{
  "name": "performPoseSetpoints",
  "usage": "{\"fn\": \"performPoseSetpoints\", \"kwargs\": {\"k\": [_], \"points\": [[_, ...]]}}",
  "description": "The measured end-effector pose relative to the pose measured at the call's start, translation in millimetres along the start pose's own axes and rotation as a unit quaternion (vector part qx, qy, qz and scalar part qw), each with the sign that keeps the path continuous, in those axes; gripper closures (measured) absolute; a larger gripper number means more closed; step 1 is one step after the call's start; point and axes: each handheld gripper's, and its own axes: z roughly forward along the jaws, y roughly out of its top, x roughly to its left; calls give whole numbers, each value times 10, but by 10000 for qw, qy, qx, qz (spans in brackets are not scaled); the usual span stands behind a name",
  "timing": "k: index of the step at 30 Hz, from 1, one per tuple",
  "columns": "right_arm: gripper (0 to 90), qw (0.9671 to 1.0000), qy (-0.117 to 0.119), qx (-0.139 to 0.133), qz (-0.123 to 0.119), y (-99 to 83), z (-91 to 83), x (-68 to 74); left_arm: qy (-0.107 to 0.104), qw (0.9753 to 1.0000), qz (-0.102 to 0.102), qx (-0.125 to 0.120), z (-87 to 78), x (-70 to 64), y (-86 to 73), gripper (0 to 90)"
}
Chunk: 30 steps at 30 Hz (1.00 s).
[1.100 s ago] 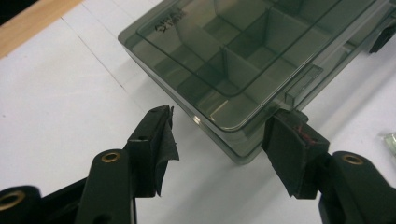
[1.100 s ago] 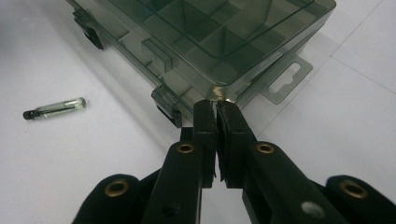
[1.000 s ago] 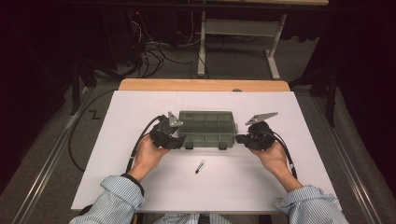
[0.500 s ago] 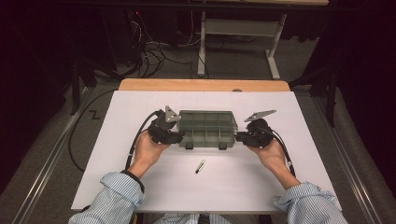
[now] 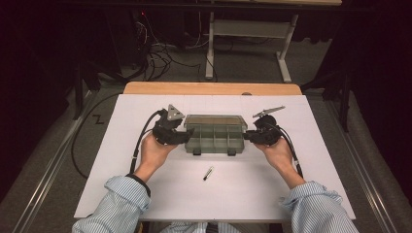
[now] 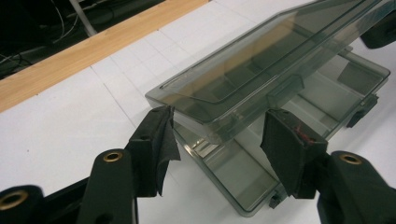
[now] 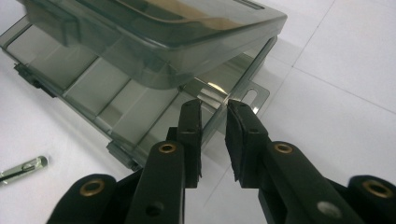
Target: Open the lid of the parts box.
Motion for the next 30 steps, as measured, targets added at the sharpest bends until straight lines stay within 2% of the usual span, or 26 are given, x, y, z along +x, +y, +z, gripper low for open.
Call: {"fn": "performPoseSetpoints", "kwargs": {"k": [6,10,14,25,30], "points": [[756,9995,-28,265,184,72,111,-18,-65,9998,-148,-138,-3,29,30,428],[749,9989,-8,327,339,110,167,-29,-135,9994,-251,-181,-6,52,43,430],[746,9984,-100,407,374,136,213,-33,-104,9995,-227,-209,-18,53,63,431],[739,9976,-378,537,225,211,298,7,-64,9994,-205,-282,-22,74,126,436],[743,9976,-344,578,188,221,301,-9,-41,9995,-158,-278,-22,92,164,435]]}}
